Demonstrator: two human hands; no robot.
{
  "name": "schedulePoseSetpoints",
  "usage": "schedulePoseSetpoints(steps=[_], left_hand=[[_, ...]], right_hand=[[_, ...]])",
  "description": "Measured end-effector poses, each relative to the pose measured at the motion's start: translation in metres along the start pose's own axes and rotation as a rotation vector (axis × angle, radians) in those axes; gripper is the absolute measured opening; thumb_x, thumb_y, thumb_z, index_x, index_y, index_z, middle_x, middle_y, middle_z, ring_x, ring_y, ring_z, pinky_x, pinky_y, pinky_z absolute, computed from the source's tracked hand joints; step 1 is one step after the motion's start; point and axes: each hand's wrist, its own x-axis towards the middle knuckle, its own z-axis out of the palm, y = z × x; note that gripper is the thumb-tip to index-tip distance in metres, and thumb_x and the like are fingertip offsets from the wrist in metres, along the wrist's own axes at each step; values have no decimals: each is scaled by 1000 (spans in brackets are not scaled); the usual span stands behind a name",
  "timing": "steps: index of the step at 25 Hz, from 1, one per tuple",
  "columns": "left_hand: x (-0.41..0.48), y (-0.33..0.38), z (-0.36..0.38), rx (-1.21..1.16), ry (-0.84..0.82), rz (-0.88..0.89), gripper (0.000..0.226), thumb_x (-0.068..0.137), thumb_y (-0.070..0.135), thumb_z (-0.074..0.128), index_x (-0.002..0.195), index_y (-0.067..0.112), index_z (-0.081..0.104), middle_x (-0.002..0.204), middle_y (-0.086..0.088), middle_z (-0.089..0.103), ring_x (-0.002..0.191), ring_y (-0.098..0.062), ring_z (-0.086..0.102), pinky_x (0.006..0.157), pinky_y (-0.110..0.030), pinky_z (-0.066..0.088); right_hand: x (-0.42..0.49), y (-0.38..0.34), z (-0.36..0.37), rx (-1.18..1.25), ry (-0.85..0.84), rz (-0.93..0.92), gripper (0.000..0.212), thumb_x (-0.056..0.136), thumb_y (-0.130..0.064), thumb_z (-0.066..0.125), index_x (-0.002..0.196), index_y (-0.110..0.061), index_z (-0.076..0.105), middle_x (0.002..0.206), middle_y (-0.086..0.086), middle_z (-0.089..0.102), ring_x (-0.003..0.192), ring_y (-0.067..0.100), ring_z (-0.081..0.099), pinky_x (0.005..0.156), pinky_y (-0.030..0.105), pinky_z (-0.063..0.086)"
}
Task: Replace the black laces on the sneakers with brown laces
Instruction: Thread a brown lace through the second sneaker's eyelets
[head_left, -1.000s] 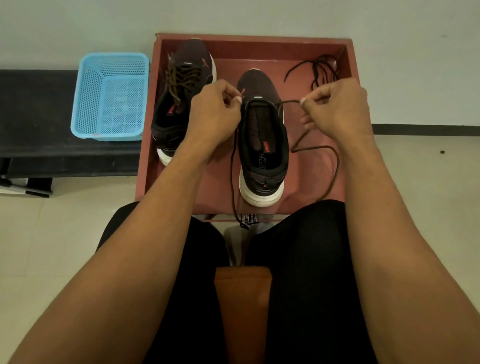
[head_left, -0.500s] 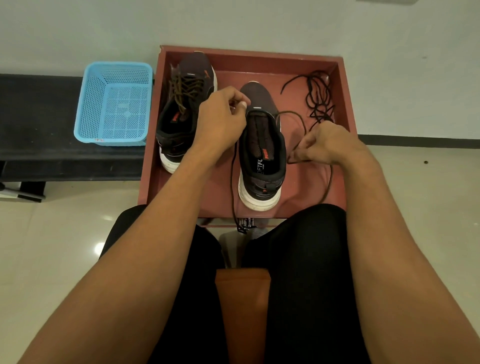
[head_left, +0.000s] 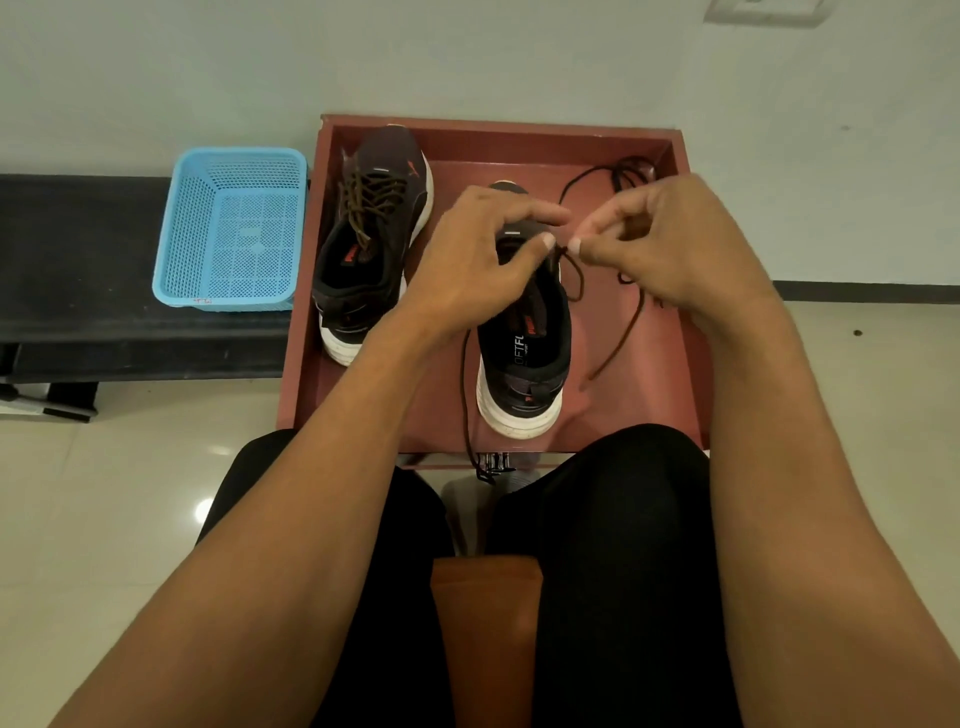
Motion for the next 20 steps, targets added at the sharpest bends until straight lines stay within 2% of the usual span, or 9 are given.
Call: schedulePoseSetpoints(steps=[2,4,6,8,11,13,16,17,20], left_hand=[[-2,5,2,-63,-50,68,28,98,25,68,125,21,73,114,12,74,115,-6,65,104,-33,51],[-1,5,1,-126,-36,56,18,101,28,68,113,17,75,97,8,77,99,-12,73,94,-43,57],[0,5,-3,-159,38,8,21,103,33,65,101,16,77,83,6,76,84,-13,75,84,-46,59],[1,0,-7,-152,94,-39,23,104,36,63,98,20,79,80,8,76,81,-10,74,81,-45,60],[4,-15,-11,-22,114,-176,23,102,38,64,94,25,81,80,13,76,80,-1,72,82,-35,59],[4,-22,-11,48,123,-237,19,99,38,67,100,27,81,85,13,76,81,-1,70,82,-31,57],[4,-15,-10,11,132,-157,30,95,39,71,122,26,72,103,15,75,98,-2,69,90,-20,54],[4,-11,-9,-5,118,-103,32,95,39,72,123,24,72,106,15,75,102,0,68,93,-18,53],[4,-2,-6,-25,93,12,15,96,33,73,104,22,80,96,16,77,96,1,71,88,-23,57]], right_hand=[[0,-11,-2,159,70,-88,9,89,-25,83,94,-18,83,79,-5,78,73,2,72,73,17,54],[2,-18,-2,242,111,-126,11,89,-24,83,96,-16,83,80,-7,79,76,4,75,74,15,55],[5,-17,-1,279,132,-127,13,88,-26,84,96,-17,83,81,-5,80,80,9,76,77,20,58],[8,-11,1,306,144,-114,13,87,-26,85,97,-16,83,81,-4,80,80,10,76,79,22,59],[10,0,-2,329,184,-85,14,87,-26,85,97,-17,83,81,-3,80,79,8,76,79,20,57],[11,6,-3,330,199,-62,13,87,-26,85,97,-18,83,80,-4,80,78,6,75,77,19,56],[11,6,5,293,163,-49,10,88,-25,84,95,-18,82,81,-5,79,75,2,73,73,16,54],[11,4,9,275,144,-54,10,88,-25,84,95,-19,82,81,-5,79,75,2,74,73,17,55],[13,-2,18,269,91,-81,11,89,-27,85,96,-20,82,82,-4,80,82,8,78,83,26,62]])
